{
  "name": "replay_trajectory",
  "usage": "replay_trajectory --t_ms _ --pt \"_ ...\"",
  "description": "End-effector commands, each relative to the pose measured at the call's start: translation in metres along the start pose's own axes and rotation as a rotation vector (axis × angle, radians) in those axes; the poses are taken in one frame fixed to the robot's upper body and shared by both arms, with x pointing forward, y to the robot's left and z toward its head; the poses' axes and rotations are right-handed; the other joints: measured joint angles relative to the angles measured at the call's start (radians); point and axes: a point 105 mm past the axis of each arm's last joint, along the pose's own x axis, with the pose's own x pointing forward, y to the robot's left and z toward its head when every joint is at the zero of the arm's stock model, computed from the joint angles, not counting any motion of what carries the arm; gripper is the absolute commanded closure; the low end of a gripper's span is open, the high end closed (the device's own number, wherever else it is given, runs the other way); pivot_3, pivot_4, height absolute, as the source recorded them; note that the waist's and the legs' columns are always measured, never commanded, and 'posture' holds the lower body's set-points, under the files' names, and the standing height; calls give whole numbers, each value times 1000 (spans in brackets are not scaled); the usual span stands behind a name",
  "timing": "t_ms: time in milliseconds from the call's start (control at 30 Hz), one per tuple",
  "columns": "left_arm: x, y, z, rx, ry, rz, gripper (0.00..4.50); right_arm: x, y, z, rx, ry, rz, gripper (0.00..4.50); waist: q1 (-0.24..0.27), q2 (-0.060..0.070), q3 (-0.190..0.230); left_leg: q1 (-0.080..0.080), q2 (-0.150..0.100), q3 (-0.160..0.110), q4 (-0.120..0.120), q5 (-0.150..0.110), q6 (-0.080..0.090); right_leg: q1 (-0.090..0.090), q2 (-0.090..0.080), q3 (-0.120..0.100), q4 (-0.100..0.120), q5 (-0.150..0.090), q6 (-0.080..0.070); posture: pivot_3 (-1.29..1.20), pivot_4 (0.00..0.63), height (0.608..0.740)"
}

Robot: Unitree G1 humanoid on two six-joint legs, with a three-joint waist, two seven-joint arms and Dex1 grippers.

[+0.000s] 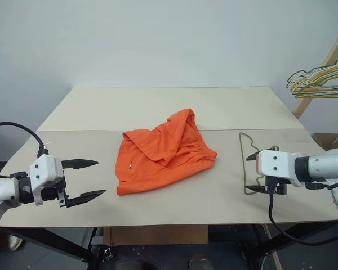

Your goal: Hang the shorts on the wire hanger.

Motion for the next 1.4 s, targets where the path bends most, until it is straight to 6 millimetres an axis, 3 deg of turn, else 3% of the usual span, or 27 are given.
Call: replay_trajectory --t_ms 33,367,733,1133,1400 --pt "-3 4 9 44 -1 22 55 -7 -10 10 -37 -14 -39 0 2 0 0 0 0 0 0 0 0 0 0 0 0 0 0 21 0 740" --pt "2 3 3 45 28 20 55 -4 -10 11 -37 -22 -45 0 14 0 0 0 0 0 0 0 0 0 0 0 0 0 0 15 0 740" --pt "29 -14 -5 -3 -26 -31 55 2 -7 9 -3 -22 -85 0 12 0 0 0 0 1 0 0 0 0 0 1 0 0 0 -25 0 740" --pt "65 -12 -50 59 136 -132 55 12 5 14 47 -31 -135 0 -4 0 0 0 0 1 0 0 0 0 0 1 0 0 0 -86 0 740" --pt "93 -12 -60 46 170 -194 55 18 9 12 52 -24 -146 0 -25 -1 -1 -1 -1 1 0 0 0 -1 0 1 0 0 0 -107 0 740"
